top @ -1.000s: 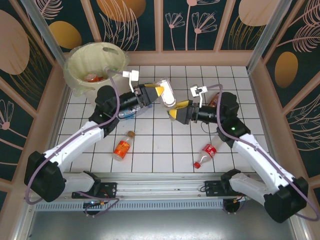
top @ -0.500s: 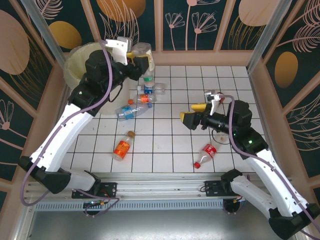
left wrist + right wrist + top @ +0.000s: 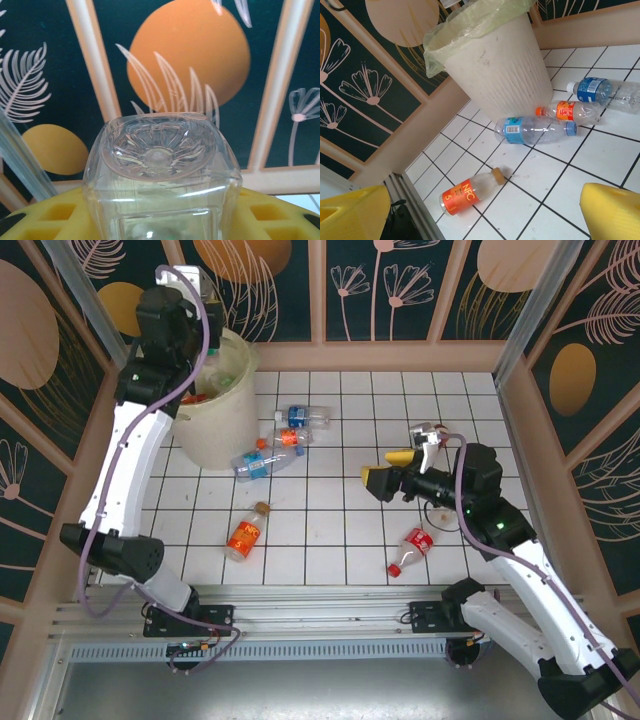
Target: Put the plastic bottles in the bin
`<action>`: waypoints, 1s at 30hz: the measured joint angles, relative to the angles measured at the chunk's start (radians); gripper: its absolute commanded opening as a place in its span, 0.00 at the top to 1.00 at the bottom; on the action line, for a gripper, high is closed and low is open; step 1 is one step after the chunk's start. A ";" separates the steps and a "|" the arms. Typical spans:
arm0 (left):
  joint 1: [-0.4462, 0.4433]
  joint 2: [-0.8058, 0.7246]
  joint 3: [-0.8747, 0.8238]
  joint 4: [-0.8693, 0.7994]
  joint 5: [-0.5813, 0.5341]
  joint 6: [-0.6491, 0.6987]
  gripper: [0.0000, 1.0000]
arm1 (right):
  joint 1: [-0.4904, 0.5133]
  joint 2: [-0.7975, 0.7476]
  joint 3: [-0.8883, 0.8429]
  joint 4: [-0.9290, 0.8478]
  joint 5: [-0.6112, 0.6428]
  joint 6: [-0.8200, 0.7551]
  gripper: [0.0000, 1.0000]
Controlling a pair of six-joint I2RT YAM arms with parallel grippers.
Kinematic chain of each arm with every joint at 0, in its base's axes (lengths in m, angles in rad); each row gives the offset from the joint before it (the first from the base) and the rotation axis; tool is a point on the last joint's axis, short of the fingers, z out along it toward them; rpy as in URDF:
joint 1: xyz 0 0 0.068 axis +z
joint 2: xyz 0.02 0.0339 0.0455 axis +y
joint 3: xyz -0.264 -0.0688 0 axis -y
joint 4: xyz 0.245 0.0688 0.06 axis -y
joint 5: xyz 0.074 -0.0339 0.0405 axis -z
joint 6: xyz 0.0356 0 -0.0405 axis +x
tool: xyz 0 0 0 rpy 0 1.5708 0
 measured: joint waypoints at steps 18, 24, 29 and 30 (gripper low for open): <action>0.114 0.283 -0.037 -0.047 -0.214 0.099 0.50 | 0.000 -0.032 -0.006 -0.025 0.000 0.002 0.02; 0.114 0.289 -0.112 -0.042 -0.327 0.143 0.43 | 0.000 -0.032 -0.015 -0.026 0.005 0.003 0.02; 0.114 0.312 -0.114 -0.048 -0.361 0.141 0.26 | 0.000 -0.032 -0.015 -0.035 0.038 0.006 0.02; 0.115 0.319 -0.109 -0.056 -0.364 0.134 0.23 | 0.000 -0.031 -0.015 -0.043 0.058 0.010 0.02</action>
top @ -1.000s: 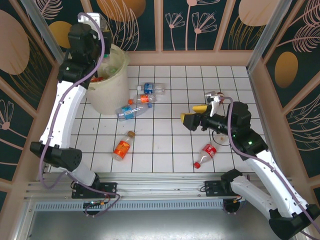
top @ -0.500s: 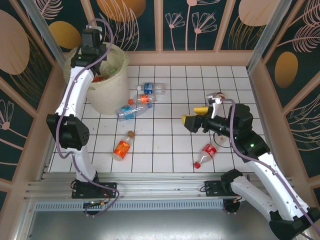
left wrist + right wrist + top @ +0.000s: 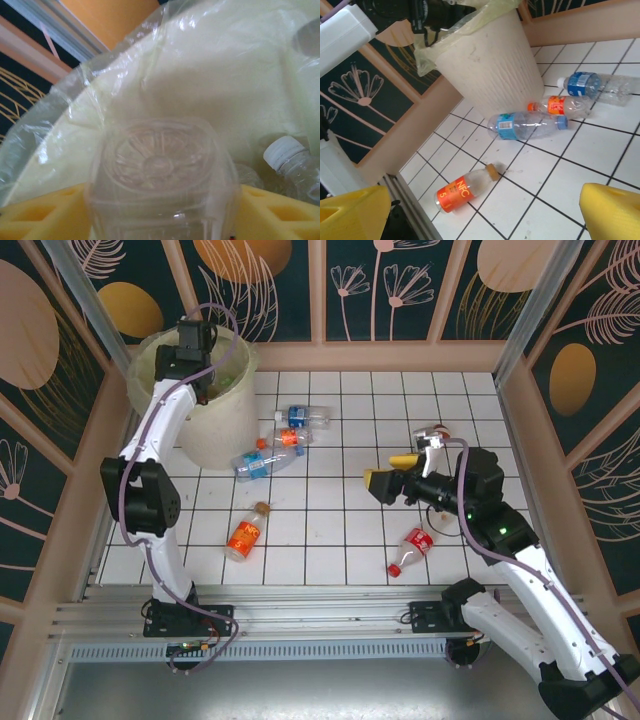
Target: Put the plastic bottles in the bin
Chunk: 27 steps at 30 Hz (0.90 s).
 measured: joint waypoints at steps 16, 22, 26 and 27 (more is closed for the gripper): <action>0.000 -0.149 0.012 -0.103 0.166 -0.208 0.01 | 0.000 0.006 -0.069 -0.241 0.463 0.287 0.01; 0.001 -0.502 -0.289 0.054 0.535 -0.374 0.01 | 0.004 0.050 -0.114 -0.365 0.596 0.414 0.01; -0.001 -0.691 -0.548 0.281 0.865 -0.507 0.01 | 0.014 0.056 -0.163 -0.426 0.653 0.493 0.01; -0.005 -0.716 -0.605 0.333 0.939 -0.542 0.01 | 0.015 0.058 -0.173 -0.436 0.664 0.510 0.01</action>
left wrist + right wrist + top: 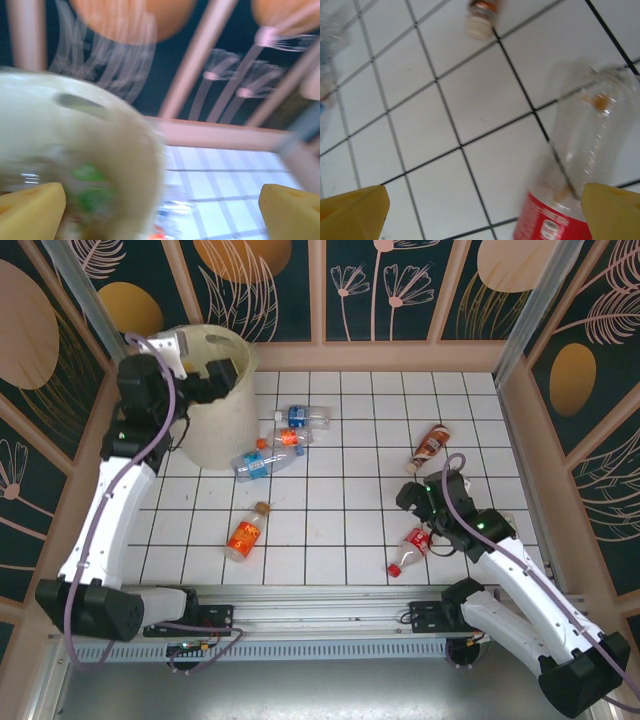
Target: Put the plastic bottles in the bin
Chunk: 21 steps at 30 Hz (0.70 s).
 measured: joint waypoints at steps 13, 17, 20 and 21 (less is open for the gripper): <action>-0.214 -0.090 -0.398 0.246 0.468 -0.161 0.01 | 0.022 0.043 -0.097 -0.051 0.051 0.120 0.01; -0.224 -0.150 -0.480 0.295 0.496 -0.187 0.01 | 0.040 0.069 -0.137 -0.051 0.052 0.148 0.03; -0.224 -0.181 -0.510 0.335 0.500 -0.192 0.01 | 0.080 0.109 -0.143 -0.048 0.047 0.168 0.07; -0.224 -0.188 -0.521 0.351 0.501 -0.194 0.01 | 0.097 0.127 -0.143 -0.045 0.045 0.173 0.08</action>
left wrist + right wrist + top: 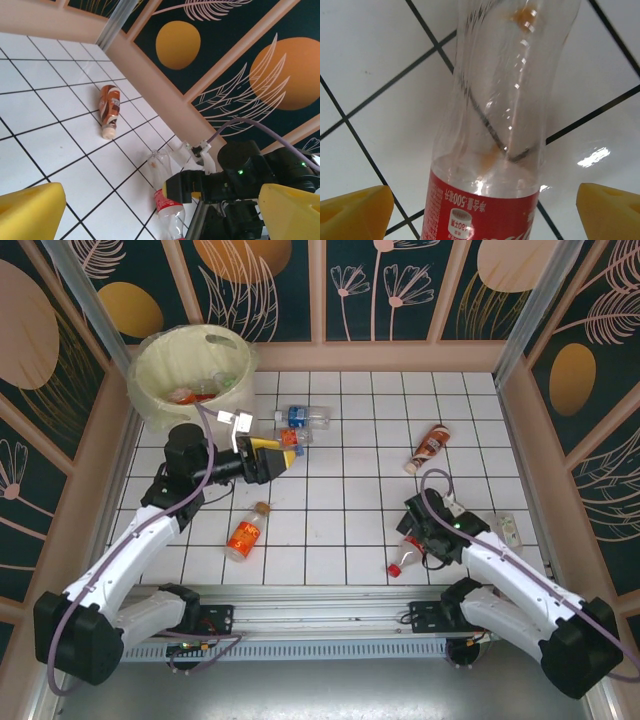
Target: Put the plastic bottles in the bin
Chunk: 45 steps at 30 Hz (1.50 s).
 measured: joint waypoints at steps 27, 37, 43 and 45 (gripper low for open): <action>-0.020 0.058 -0.061 0.062 -0.014 0.000 0.01 | 0.187 0.200 -0.018 0.188 0.011 0.061 0.43; -0.026 0.058 -0.138 0.166 -0.029 -0.087 0.01 | 0.216 0.034 0.026 0.263 0.032 -0.142 0.45; -0.048 0.059 -0.148 0.254 -0.037 -0.156 0.02 | 0.216 -0.045 0.117 0.398 -0.055 -0.323 0.47; -0.060 0.059 -0.148 0.291 -0.043 -0.182 0.01 | 0.214 -0.048 0.140 0.454 -0.119 -0.378 0.47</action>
